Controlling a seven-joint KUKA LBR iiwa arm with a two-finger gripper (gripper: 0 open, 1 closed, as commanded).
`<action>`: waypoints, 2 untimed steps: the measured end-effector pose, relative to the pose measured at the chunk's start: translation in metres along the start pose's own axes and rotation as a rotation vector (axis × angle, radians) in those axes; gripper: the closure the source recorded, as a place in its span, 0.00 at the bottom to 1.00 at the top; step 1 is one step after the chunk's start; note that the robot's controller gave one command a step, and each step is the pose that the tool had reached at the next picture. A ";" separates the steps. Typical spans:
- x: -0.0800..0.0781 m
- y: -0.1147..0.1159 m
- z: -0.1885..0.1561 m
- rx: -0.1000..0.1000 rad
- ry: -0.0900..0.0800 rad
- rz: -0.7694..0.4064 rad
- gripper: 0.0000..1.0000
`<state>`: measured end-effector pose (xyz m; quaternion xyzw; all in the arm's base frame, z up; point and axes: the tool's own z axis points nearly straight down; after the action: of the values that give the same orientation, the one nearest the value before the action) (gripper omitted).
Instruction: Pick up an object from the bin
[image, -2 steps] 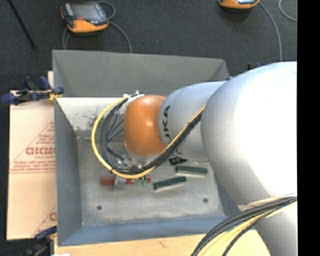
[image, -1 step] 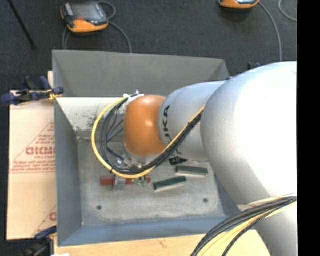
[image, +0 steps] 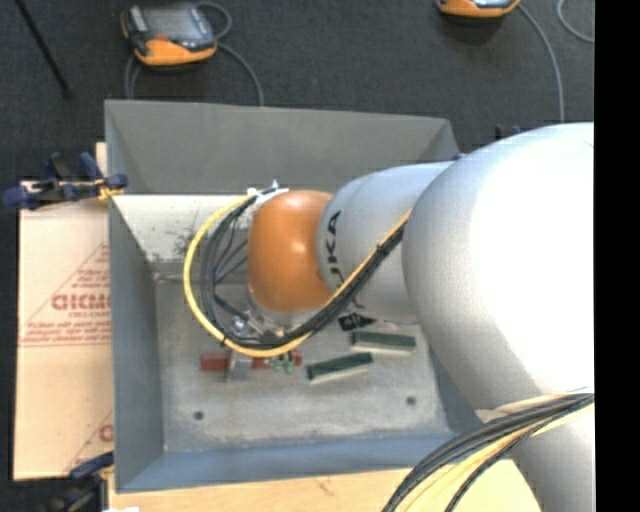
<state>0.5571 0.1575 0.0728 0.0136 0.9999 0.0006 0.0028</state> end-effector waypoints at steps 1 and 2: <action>0.005 -0.001 -0.025 0.003 0.012 -0.009 1.00; 0.005 -0.001 -0.025 0.003 0.012 -0.009 1.00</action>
Offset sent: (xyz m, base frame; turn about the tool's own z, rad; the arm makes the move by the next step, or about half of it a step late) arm 0.0059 0.0056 0.2068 -0.1713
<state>0.5518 0.1564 0.0979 0.0090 1.0000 -0.0010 -0.0032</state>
